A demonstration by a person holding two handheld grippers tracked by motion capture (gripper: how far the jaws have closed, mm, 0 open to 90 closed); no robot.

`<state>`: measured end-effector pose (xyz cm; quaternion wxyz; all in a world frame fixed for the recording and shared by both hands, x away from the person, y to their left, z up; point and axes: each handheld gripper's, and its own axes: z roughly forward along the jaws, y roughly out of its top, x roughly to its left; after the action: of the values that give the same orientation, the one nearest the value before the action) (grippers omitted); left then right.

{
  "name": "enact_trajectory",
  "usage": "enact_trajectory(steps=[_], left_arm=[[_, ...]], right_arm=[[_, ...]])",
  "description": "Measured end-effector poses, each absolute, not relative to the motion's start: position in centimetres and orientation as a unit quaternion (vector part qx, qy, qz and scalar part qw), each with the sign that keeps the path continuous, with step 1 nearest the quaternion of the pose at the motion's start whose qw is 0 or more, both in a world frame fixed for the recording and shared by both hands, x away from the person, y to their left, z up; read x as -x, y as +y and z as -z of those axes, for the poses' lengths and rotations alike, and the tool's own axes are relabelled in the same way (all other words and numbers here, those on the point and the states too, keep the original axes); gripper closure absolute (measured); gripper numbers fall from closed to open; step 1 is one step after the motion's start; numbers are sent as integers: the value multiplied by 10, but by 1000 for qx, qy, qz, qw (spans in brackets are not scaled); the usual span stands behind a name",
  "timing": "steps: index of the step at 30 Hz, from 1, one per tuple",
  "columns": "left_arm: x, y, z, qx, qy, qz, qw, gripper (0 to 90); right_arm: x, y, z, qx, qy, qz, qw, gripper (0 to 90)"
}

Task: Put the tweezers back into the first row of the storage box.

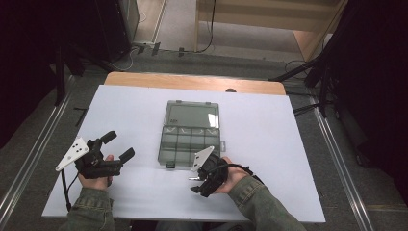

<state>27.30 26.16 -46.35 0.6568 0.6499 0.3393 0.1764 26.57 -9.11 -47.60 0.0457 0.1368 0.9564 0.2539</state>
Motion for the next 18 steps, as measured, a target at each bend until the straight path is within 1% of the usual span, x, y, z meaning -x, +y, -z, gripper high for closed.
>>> enact_trajectory(steps=[2, 12, 13, 16, 17, 18], left_arm=[[-273, 262, 463, -650, 339, -177, 657, 0], [-273, 262, 464, -649, 340, -177, 657, 0], [-273, 262, 464, -649, 339, -177, 657, 0], [-273, 262, 463, -649, 339, -177, 657, 0], [-273, 262, 463, -649, 339, -177, 658, 0], [-273, 262, 463, -649, 339, -177, 657, 0]], right_arm=[[-266, -89, 474, -137, 959, -245, 44, 234], [-269, -82, 477, -130, 971, -197, 48, 388], [-271, -80, 477, -131, 973, -183, 46, 425], [-274, -78, 476, -131, 975, -173, 39, 446], [-276, -76, 476, -136, 977, -159, 37, 485], [-276, -76, 476, -136, 977, -159, 37, 485]])
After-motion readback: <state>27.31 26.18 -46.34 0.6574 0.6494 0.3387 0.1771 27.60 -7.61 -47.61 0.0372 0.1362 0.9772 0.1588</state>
